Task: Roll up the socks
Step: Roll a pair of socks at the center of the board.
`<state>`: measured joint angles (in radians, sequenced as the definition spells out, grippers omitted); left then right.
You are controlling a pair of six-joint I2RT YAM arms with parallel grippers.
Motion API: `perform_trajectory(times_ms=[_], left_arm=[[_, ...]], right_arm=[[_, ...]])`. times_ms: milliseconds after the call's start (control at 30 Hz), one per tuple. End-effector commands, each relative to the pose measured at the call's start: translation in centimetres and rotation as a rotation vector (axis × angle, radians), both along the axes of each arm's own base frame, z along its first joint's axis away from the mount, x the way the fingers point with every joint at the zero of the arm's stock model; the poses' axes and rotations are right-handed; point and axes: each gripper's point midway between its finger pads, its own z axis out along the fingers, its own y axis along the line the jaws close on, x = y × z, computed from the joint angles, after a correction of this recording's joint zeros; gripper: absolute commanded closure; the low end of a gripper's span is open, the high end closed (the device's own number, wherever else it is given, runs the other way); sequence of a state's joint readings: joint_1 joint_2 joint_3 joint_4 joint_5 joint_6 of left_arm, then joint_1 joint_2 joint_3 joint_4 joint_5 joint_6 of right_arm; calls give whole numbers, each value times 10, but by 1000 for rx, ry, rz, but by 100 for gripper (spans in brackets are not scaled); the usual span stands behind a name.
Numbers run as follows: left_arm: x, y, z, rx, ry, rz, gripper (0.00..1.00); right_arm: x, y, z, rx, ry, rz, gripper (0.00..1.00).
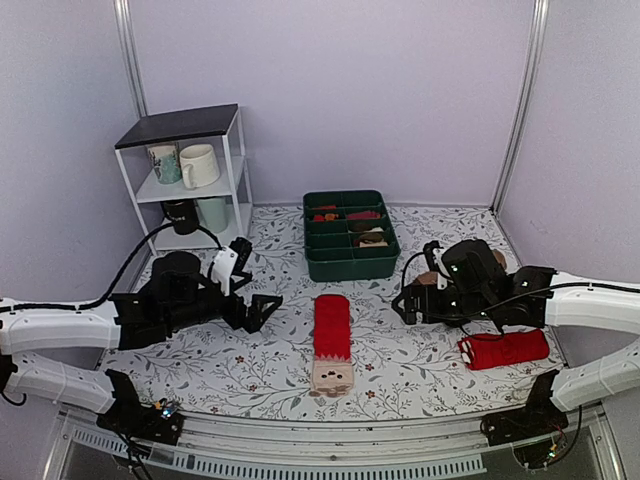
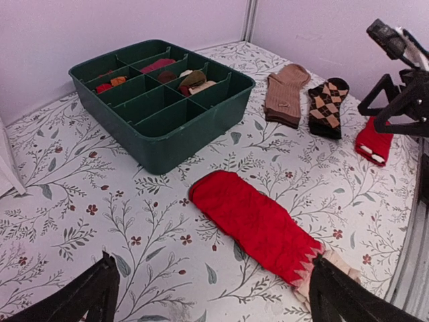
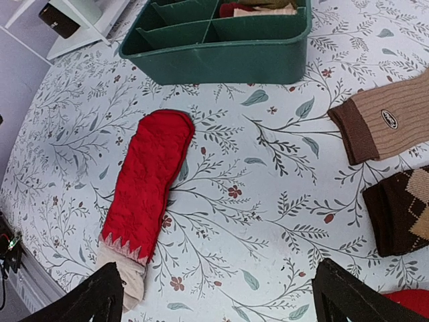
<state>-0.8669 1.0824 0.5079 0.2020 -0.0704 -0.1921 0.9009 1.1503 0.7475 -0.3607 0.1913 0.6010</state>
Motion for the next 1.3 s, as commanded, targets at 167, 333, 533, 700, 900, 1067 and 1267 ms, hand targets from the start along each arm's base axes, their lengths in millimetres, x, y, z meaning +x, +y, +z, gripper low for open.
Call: perform_trajectory(times_ms=[167, 333, 533, 700, 900, 1067, 1267], left_arm=[[-21, -1, -2, -15, -70, -81, 0], [-43, -12, -12, -35, -63, -203, 1], [-67, -19, -34, -49, -58, -309, 7], [-78, -19, -48, -51, -37, -353, 8], [-83, -22, -57, -43, -7, -372, 7], [-80, -20, -64, -28, -5, -348, 7], [-78, -24, -69, -16, 12, -353, 7]], right_arm=[[-26, 17, 3, 127, -64, 214, 0], [-43, 33, -7, 199, -90, 361, 0], [-84, 70, -31, 251, -204, 634, 2], [-107, 109, -65, 124, -244, 837, 3], [-113, 129, -75, 108, -328, 931, 5], [-131, 146, -80, 76, -391, 1007, 7], [-150, 150, -88, 104, -386, 1070, 14]])
